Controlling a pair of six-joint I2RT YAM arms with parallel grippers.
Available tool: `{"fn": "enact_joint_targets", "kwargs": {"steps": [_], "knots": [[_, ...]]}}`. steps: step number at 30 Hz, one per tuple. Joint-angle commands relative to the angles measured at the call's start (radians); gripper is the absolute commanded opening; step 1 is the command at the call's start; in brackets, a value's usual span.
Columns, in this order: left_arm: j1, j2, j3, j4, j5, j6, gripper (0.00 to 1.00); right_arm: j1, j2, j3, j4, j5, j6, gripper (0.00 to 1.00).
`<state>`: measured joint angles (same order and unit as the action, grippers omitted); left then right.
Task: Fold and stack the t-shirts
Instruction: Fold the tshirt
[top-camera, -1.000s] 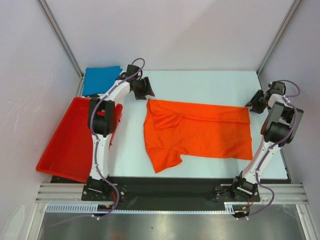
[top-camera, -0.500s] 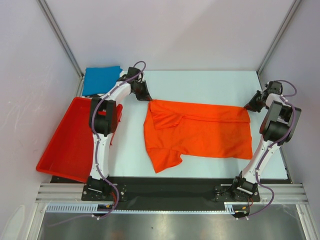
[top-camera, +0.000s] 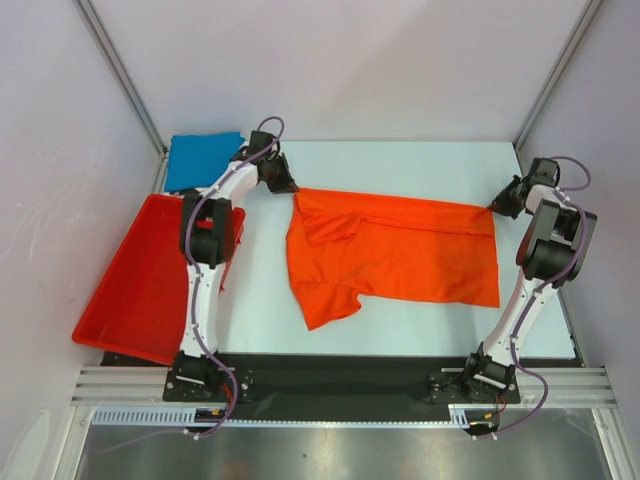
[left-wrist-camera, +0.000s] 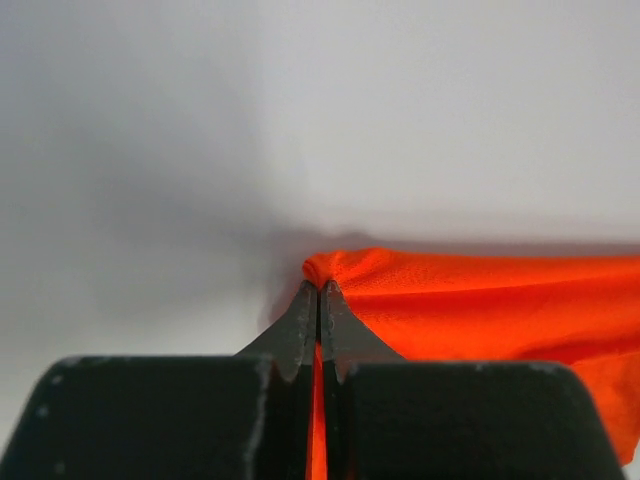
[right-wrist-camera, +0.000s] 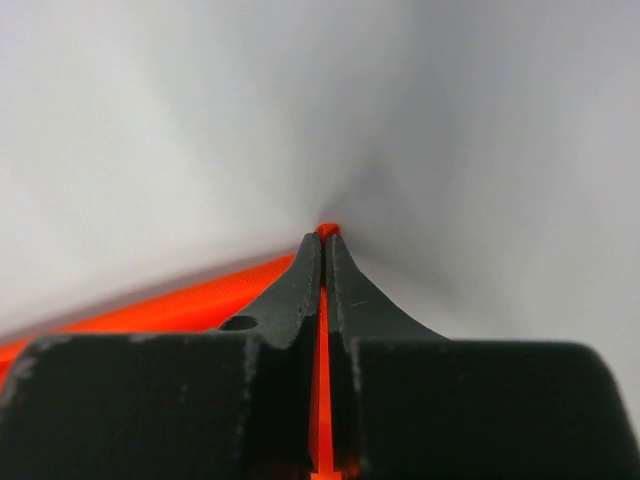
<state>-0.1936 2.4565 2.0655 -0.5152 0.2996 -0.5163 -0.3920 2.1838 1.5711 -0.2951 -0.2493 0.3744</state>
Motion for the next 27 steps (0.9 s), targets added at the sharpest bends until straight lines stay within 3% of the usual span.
{"fn": "enact_joint_targets", "kwargs": {"steps": [1,4,8,13,15,19,22,23,27], "knots": [[0.02,0.007,0.07,0.015,-0.06,0.001,0.0,0.004,0.042,0.075,0.01,0.062,0.004,0.0],[0.022,0.001,0.105,-0.014,-0.108,0.024,0.09,0.021,0.063,0.145,-0.039,0.058,-0.008,0.04],[0.022,-0.031,0.142,-0.048,-0.165,0.056,0.3,0.038,0.093,0.263,-0.159,0.106,-0.029,0.13],[0.017,-0.125,0.157,-0.111,-0.273,0.11,0.6,0.058,0.079,0.426,-0.45,0.299,-0.091,0.37],[0.01,-0.184,0.137,-0.132,-0.292,0.139,0.62,0.067,0.042,0.445,-0.518,0.387,-0.118,0.47],[-0.035,-0.311,0.027,-0.144,-0.297,0.165,0.59,0.102,-0.097,0.354,-0.497,0.394,-0.169,0.61],[-0.075,-0.399,-0.12,-0.123,-0.266,0.171,0.54,0.133,-0.214,0.237,-0.426,0.259,-0.12,0.61],[-0.084,-0.463,-0.167,-0.09,-0.245,0.168,0.54,0.148,-0.24,0.192,-0.397,0.139,-0.065,0.62],[-0.153,-0.557,-0.369,-0.066,-0.191,0.159,0.53,0.315,-0.375,-0.052,-0.102,-0.076,0.125,0.68]]}}
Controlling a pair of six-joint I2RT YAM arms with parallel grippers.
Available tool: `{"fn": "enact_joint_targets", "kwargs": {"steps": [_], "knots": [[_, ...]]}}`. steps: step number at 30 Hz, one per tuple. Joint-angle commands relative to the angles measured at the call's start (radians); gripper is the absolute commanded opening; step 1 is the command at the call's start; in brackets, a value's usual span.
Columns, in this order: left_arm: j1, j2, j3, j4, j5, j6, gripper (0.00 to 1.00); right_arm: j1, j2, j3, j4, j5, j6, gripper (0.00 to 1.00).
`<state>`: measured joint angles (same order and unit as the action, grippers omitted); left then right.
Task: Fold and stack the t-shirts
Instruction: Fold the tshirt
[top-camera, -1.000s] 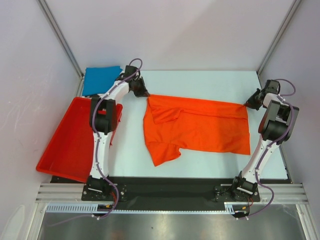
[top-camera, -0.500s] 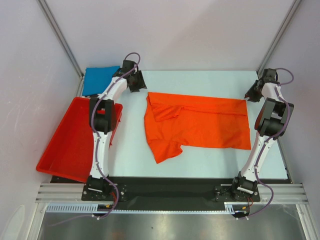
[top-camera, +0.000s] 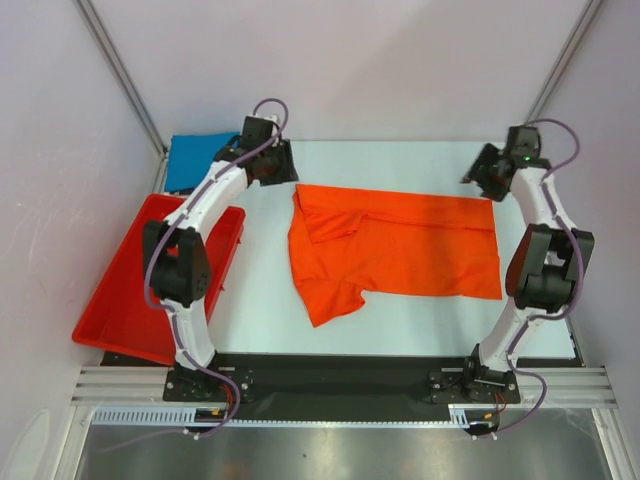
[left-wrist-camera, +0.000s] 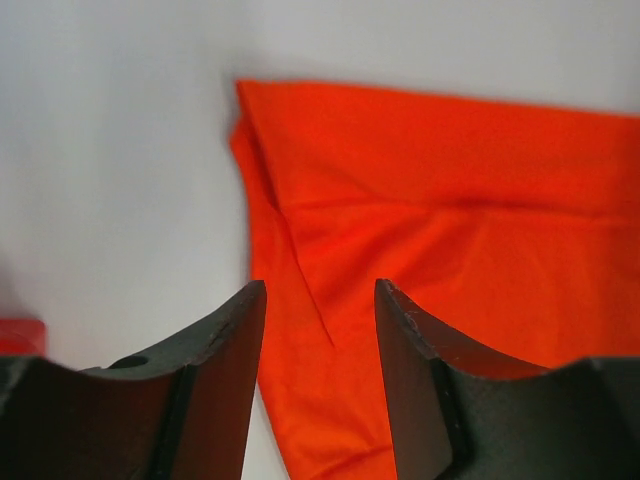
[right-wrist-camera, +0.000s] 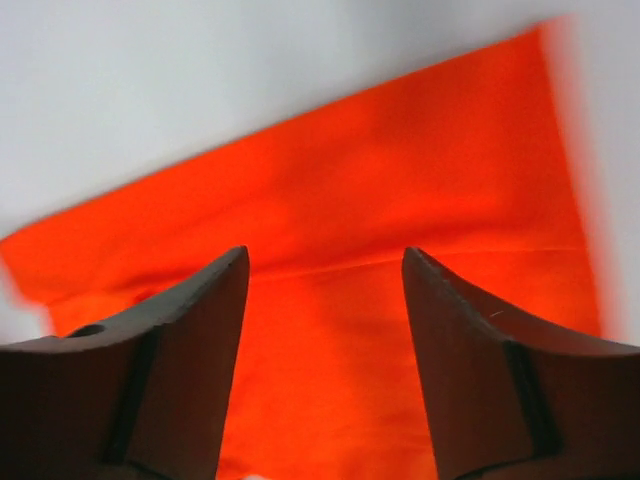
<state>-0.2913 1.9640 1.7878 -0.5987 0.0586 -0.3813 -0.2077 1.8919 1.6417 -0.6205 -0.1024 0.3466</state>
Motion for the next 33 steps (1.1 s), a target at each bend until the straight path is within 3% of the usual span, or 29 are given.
{"fn": "enact_joint_targets", "kwargs": {"steps": [1,5,7,10,20,33], "knots": [[-0.068,-0.076,-0.111,0.008,0.055,0.024,0.53,0.161,-0.094,-0.181,0.288,-0.252,0.198,0.7],[-0.121,-0.166,-0.246,0.029,0.06,0.025,0.54,0.322,-0.085,-0.417,0.672,-0.341,0.457,0.7],[-0.137,-0.194,-0.293,0.053,0.088,0.024,0.55,0.41,-0.041,-0.434,0.737,-0.349,0.485,0.7],[-0.155,-0.229,-0.37,0.083,0.093,0.025,0.55,0.488,0.021,-0.421,0.765,-0.321,0.497,0.69],[-0.16,-0.343,-0.567,0.143,0.119,0.018,0.53,0.551,0.113,-0.413,0.78,-0.28,0.497,0.68],[-0.158,-0.369,-0.582,0.146,0.109,0.03,0.53,0.579,0.184,-0.344,0.783,-0.26,0.511,0.64]]}}
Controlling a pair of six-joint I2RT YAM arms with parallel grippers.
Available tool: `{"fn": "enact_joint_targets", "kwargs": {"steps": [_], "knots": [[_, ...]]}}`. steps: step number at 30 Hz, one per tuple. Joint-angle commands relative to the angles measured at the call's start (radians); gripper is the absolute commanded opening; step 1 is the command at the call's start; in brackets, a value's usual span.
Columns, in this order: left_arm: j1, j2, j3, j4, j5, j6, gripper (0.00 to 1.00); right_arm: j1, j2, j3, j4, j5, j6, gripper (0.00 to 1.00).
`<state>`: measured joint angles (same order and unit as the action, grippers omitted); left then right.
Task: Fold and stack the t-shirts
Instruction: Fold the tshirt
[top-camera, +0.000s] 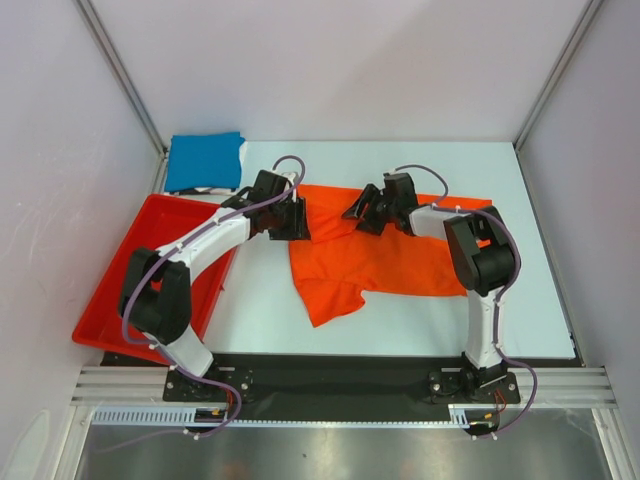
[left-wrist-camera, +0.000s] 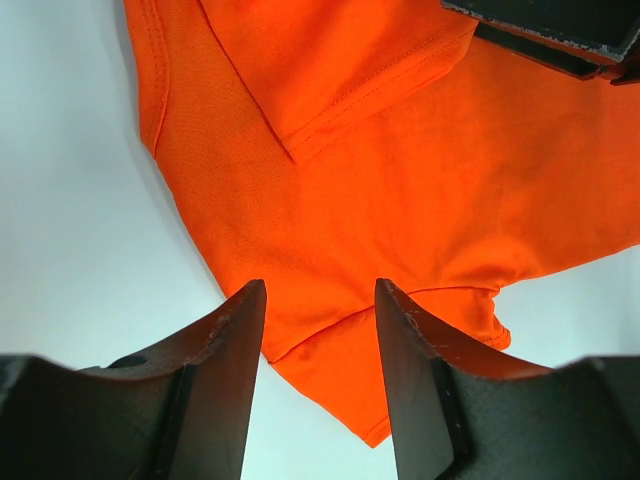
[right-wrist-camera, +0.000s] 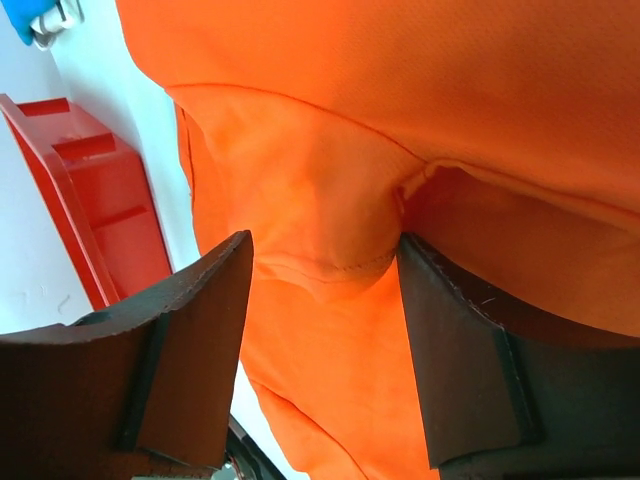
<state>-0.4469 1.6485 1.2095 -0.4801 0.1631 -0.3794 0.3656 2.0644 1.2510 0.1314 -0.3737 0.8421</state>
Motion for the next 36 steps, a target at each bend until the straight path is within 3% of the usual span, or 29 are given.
{"fn": "enact_joint_targets", "kwargs": {"steps": [1,9,20,36], "knots": [[-0.003,-0.052,-0.004,0.026,0.004,0.028,0.53,0.004,0.016,0.054,0.031,0.01,0.021,0.63],[-0.003,-0.009,0.028,0.023,-0.002,0.031,0.53,0.006,0.049,0.12,0.073,-0.021,0.133,0.59],[-0.003,0.054,0.054,0.026,0.001,0.034,0.55,0.001,0.02,0.088,0.125,-0.056,0.319,0.61],[0.008,0.197,0.162,0.04,0.088,-0.026,0.59,-0.04,0.103,0.126,0.261,-0.068,0.419,0.62]]}}
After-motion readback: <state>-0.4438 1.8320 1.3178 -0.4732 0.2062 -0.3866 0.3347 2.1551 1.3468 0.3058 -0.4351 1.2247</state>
